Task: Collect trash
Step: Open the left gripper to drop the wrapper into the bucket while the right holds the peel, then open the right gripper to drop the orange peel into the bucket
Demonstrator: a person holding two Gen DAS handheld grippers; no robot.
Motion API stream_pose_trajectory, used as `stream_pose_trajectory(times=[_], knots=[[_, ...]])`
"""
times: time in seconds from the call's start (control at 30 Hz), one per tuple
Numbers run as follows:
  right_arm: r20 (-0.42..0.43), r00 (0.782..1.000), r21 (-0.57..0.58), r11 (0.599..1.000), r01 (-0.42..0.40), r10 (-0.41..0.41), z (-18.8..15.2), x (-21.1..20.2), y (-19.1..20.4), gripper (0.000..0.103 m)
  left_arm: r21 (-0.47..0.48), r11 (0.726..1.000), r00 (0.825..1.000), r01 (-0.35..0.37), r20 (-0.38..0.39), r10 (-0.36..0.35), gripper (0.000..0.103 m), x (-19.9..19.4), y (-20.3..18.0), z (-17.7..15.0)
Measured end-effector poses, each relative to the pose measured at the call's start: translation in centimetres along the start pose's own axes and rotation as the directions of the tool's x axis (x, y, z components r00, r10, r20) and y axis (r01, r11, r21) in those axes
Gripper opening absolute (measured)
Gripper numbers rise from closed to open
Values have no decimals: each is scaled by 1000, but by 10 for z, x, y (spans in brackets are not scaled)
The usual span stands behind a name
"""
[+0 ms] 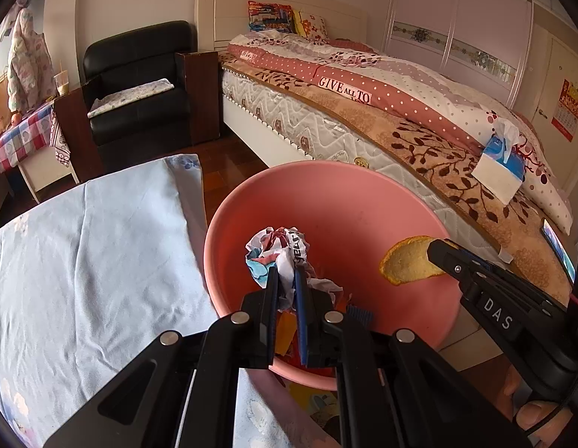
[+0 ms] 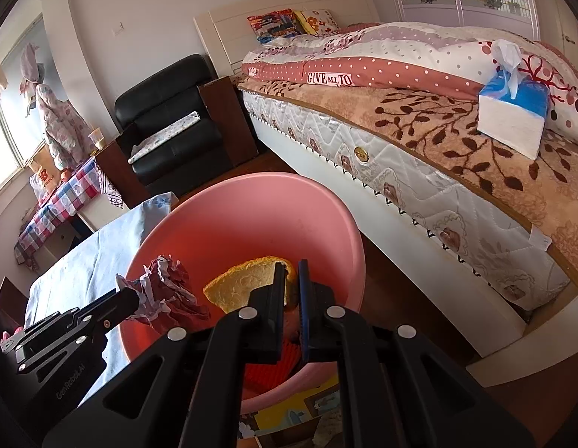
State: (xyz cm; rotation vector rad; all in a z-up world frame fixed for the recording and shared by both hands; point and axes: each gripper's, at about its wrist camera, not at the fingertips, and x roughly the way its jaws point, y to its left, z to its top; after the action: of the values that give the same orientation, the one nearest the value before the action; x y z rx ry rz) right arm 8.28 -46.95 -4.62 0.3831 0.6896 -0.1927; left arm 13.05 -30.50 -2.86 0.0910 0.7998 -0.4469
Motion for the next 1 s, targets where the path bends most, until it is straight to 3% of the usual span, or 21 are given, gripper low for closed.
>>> stream_pose_trajectory(times=[0.57,0.73,1.0], knots=[[-21,1000,-16,1000,3,-3,-3,12,4,7,-29,1000,1000,-5,-14,5,13,10,4,-1],[-24,1000,-21,1000,2,-3,-3,14,6,7,-41,999,1000,-6,-7,6,35,10,7,-2],[-29,1000,-25,1000,4,-4,-2,18,7,7,-69,998,1000,0,7,0,46,7,13,-1]])
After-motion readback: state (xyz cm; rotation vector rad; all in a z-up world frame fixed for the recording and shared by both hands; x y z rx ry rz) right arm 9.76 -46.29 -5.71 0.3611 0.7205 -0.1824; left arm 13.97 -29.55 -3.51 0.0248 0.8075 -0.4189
